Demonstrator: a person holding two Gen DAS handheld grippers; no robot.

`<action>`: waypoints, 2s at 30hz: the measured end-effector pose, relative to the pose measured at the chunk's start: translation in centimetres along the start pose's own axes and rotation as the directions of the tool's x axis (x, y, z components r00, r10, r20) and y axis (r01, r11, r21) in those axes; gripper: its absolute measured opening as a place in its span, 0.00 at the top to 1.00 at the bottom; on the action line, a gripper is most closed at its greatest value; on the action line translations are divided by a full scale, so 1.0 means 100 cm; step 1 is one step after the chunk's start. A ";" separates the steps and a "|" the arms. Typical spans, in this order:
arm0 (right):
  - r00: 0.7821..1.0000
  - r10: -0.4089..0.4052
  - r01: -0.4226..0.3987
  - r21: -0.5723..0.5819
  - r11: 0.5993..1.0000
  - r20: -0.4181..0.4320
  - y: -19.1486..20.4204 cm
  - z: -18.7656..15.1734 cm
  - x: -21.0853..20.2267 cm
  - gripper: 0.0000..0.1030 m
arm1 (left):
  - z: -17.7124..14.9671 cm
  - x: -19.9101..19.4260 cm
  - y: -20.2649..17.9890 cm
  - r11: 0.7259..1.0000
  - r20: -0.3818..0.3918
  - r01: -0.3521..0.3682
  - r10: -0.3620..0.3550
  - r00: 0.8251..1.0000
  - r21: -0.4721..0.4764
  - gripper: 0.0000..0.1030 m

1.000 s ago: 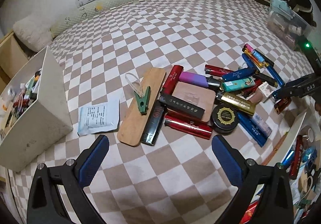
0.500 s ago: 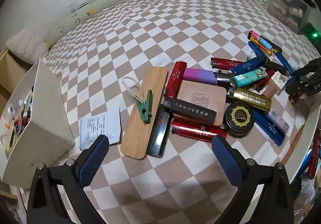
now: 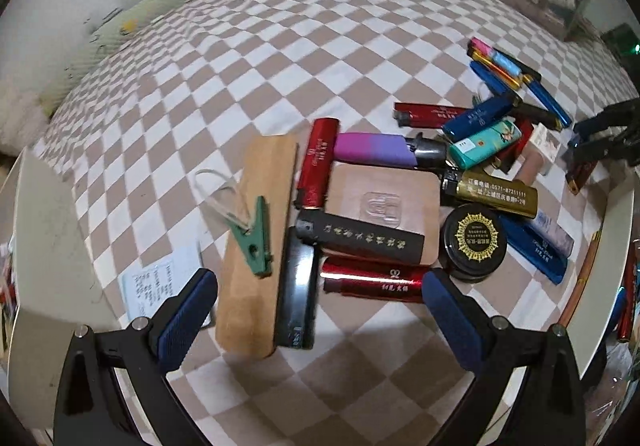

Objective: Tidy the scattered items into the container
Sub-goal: 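Close the right tool on the dark blue printed lighter, then close the left tool on the black gold-printed bar while the right tool lifts its lighter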

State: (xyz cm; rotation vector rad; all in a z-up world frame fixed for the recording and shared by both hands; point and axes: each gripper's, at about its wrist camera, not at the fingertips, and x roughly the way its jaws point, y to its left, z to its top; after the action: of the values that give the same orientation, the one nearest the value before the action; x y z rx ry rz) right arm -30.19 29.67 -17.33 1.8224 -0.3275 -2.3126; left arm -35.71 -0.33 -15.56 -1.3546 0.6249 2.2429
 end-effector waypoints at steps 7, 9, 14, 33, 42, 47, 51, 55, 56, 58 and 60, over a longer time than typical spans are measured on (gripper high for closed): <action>0.996 0.087 -0.087 -0.001 0.996 0.006 0.005 -0.010 -0.009 0.20 | 0.004 0.023 -0.008 0.999 -0.014 0.027 -0.027 1.000 0.029 0.00; 0.995 0.102 -0.102 -0.001 0.995 0.003 0.008 -0.009 -0.008 0.20 | 0.003 0.026 -0.004 0.998 -0.008 0.067 -0.067 0.998 -0.005 0.00; 0.993 0.115 -0.115 0.004 0.993 0.004 0.009 -0.004 -0.002 0.20 | 0.005 0.029 0.000 0.995 0.003 0.102 -0.102 0.995 -0.022 0.00; 0.991 0.132 -0.132 0.032 0.991 0.004 -0.001 -0.005 -0.001 0.20 | 0.004 0.016 -0.006 0.977 0.068 0.210 -0.207 0.976 -0.037 0.24; 0.991 0.131 -0.131 0.049 0.990 0.010 -0.003 -0.014 -0.009 0.20 | 0.002 -0.002 -0.007 0.973 0.107 0.216 -0.207 0.973 -0.086 0.24; 0.992 0.122 -0.124 0.042 0.991 0.042 0.000 -0.016 -0.022 0.20 | 0.002 -0.016 -0.010 0.969 0.124 0.218 -0.204 0.971 -0.117 0.24; 0.991 0.110 -0.111 0.015 0.994 0.079 0.007 -0.017 -0.037 0.20 | 0.004 -0.029 -0.015 0.964 0.147 0.222 -0.201 0.968 -0.145 0.24; 0.988 0.109 -0.109 -0.004 0.994 0.107 0.012 -0.020 -0.051 0.20 | 0.005 -0.044 -0.019 0.953 0.167 0.238 -0.208 0.964 -0.189 0.24; 0.987 0.110 -0.110 -0.007 0.994 0.114 0.013 -0.021 -0.055 0.20 | 0.005 -0.049 -0.020 0.949 0.171 0.244 -0.211 0.962 -0.200 0.24; 0.984 0.124 -0.125 -0.005 0.992 0.124 0.015 -0.024 -0.063 0.20 | 0.006 -0.057 -0.024 0.947 0.177 0.242 -0.207 0.962 -0.211 0.24; 0.982 0.133 -0.133 -0.007 0.991 0.135 0.018 -0.026 -0.071 0.20 | 0.005 -0.066 -0.027 0.942 0.181 0.245 -0.206 0.962 -0.228 0.24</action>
State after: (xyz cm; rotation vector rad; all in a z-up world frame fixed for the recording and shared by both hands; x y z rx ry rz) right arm -26.03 29.75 -10.82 1.5953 -0.4564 -2.3478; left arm -31.69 1.20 -9.87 -1.2757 0.1270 2.2619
